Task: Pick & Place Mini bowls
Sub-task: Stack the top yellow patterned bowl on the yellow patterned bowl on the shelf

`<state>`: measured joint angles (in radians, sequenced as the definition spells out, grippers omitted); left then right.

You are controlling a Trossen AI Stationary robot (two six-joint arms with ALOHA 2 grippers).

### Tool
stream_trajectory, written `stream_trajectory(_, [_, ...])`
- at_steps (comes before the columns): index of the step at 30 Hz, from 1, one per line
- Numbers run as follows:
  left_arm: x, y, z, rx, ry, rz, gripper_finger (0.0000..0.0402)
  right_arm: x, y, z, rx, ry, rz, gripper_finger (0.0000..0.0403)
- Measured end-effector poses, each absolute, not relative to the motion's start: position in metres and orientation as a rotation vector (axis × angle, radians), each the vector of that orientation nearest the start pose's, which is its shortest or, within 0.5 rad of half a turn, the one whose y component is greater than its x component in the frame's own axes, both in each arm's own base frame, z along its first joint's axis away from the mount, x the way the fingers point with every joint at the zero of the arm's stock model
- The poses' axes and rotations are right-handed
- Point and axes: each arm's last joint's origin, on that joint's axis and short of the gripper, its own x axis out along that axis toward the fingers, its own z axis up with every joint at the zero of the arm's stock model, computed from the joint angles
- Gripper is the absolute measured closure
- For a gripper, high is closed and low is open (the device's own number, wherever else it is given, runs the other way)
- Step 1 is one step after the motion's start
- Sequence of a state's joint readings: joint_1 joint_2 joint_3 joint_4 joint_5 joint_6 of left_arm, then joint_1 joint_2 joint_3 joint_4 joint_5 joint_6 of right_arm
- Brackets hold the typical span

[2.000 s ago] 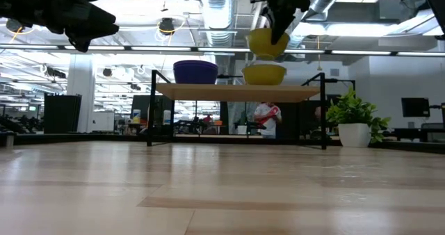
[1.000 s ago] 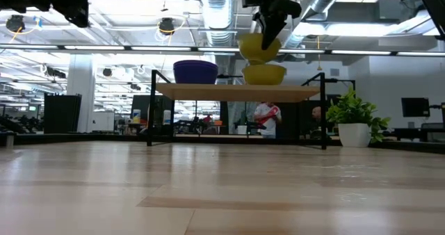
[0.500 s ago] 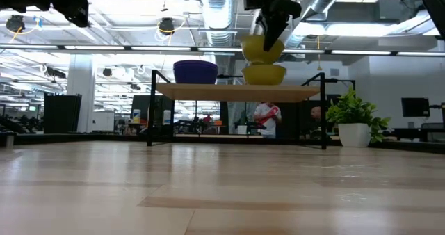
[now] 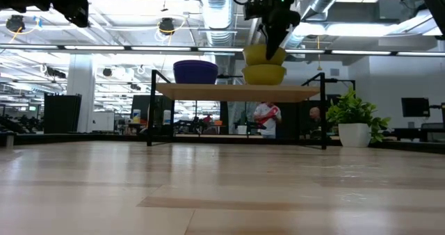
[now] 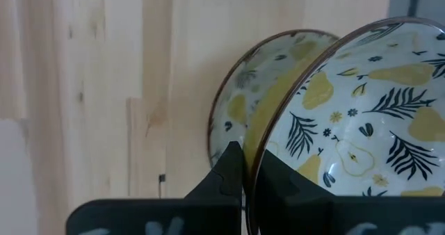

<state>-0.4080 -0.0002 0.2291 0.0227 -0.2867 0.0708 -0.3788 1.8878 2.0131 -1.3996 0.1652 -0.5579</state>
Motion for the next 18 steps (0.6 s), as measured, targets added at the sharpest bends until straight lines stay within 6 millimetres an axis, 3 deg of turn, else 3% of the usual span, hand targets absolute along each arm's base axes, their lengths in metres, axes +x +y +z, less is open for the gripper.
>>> stream_trajectory(18, [0.0707,-0.0216,0.2413,-0.012,-0.241,-0.112,0.0265,0.3407,-0.1371,0.3475,-0.362,1.376,-0.089,0.0403])
